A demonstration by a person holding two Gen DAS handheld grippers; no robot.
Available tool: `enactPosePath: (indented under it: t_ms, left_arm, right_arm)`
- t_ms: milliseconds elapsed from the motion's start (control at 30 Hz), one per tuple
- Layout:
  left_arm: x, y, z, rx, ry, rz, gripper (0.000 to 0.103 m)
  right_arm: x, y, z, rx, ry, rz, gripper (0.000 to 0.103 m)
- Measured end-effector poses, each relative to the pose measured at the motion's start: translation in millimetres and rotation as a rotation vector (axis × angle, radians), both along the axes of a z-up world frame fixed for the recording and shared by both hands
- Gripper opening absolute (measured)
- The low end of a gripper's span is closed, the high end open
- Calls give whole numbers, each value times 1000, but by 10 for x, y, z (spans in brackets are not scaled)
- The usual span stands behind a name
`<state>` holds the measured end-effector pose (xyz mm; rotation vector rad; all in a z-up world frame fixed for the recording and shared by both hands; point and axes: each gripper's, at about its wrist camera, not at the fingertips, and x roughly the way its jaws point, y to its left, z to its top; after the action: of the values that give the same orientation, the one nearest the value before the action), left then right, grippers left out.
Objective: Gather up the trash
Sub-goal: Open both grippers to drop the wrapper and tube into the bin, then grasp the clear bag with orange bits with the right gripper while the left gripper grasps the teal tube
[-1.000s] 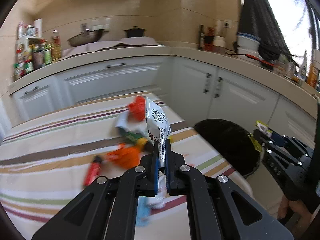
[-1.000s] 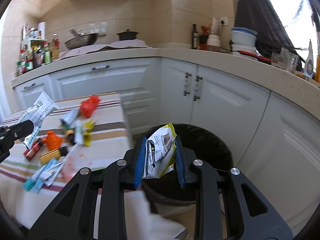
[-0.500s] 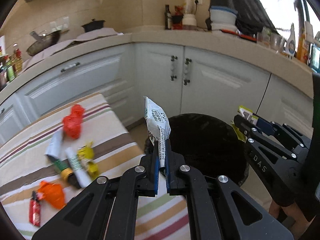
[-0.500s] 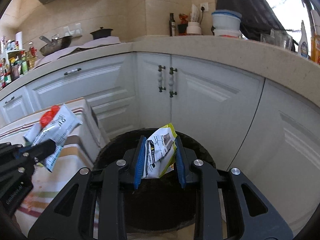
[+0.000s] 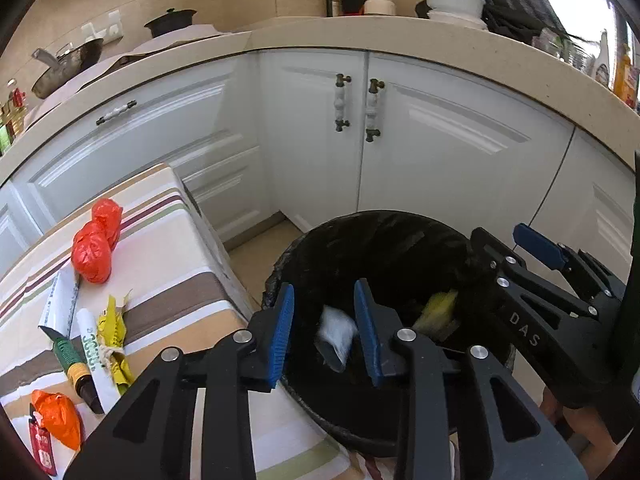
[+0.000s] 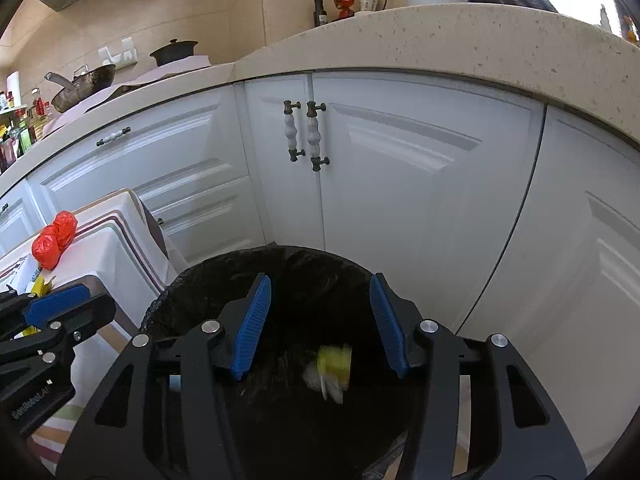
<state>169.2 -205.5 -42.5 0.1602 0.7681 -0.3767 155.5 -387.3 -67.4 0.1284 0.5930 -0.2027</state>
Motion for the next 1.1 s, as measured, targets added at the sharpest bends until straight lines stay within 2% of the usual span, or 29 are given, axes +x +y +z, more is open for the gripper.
enactPosePath:
  t_ms: [67, 233, 567, 833, 1100]
  left_arm:
    - [-13, 28, 35, -1, -8, 8, 33]
    - [-151, 215, 172, -16, -38, 31, 42]
    - [-604, 1058, 406, -15, -91, 175, 45]
    - [-934, 1778, 402, 1, -103, 325, 48]
    - [-1156, 2389, 275, 23, -97, 455, 48]
  right_arm:
    - [-28, 21, 26, -2, -2, 1, 50]
    - [-155, 131, 147, 0, -16, 13, 50]
    - [-620, 784, 335, -3, -42, 116, 51]
    - [-868, 1345, 355, -10, -32, 210, 51]
    - [-988, 1877, 277, -7, -4, 313, 51]
